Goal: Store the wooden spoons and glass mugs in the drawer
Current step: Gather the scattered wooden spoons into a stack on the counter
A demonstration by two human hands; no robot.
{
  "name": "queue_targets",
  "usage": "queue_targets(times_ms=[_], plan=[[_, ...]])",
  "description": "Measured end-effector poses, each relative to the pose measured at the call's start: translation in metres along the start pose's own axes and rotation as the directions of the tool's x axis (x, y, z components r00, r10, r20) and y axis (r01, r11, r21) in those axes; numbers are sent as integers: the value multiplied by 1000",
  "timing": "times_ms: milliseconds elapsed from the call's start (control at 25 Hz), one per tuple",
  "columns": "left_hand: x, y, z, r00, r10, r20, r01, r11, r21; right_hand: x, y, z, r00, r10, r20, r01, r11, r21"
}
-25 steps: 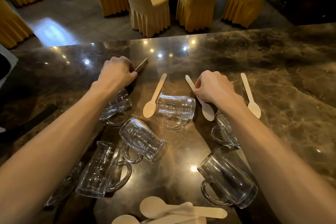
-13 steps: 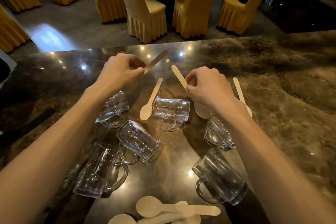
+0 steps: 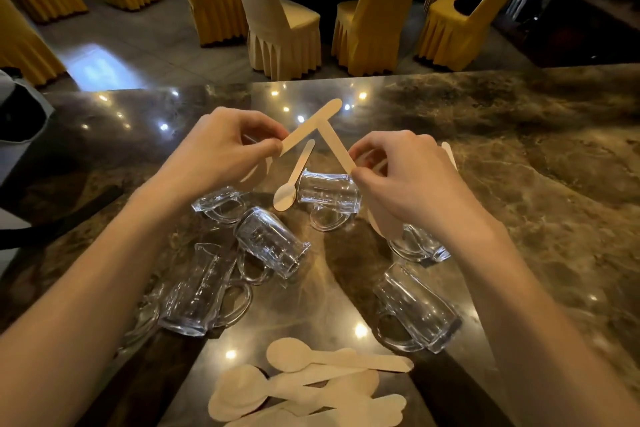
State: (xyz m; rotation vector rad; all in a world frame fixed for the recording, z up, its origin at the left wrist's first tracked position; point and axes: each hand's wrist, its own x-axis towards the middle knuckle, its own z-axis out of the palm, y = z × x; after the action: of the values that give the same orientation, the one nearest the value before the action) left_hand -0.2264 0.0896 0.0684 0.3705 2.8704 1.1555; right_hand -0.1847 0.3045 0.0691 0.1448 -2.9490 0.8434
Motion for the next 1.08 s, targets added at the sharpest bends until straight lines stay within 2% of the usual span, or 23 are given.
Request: queue_targets(times_ms=[480, 840, 1080], plan=[[-83, 2, 2, 978, -10, 207, 19, 999, -39, -77, -27, -4, 971, -172, 168, 184, 981, -61], [-128, 0, 20, 918, -37, 395, -23, 989, 145, -119, -32, 14, 918, -275, 285, 313, 945, -95], [-141, -6, 40, 867, -13, 499, -60, 990, 130, -139, -31, 25, 893, -301, 334, 350, 932, -93]])
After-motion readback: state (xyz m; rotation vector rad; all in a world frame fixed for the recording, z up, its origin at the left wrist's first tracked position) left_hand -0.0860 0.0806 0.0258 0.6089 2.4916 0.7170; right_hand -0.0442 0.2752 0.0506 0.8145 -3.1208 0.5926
